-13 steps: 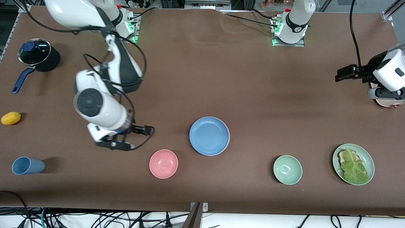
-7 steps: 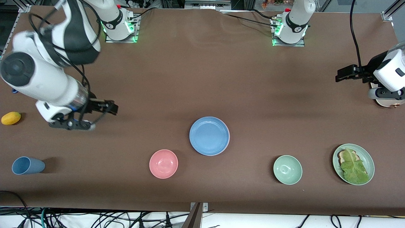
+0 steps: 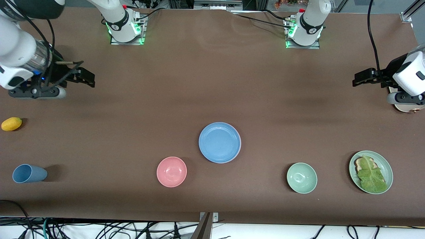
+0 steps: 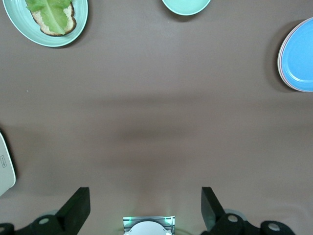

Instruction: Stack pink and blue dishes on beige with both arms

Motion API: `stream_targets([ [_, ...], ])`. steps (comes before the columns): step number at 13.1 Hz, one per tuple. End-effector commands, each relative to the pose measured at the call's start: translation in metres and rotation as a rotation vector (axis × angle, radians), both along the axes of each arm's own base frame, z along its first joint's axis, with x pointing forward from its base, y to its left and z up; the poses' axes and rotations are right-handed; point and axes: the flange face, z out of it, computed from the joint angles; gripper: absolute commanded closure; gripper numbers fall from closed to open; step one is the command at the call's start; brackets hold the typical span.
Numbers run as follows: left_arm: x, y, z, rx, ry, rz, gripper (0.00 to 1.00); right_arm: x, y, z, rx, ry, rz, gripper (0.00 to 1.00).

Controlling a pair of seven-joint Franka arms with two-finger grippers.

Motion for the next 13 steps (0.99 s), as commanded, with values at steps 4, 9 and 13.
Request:
stream_targets([
  [4,0.004,0.0,0.006,-0.019,-0.012,-0.017,0.0,-0.007,-0.003,0.017,0.02,-0.01,0.009,0.0],
  [9,0.004,0.0,0.006,-0.018,-0.012,-0.017,0.0,-0.007,-0.003,0.018,0.02,-0.01,0.021,0.0],
  [13,0.004,0.001,0.006,-0.017,-0.012,-0.015,0.0,-0.007,-0.004,0.019,0.012,-0.013,0.02,0.0],
])
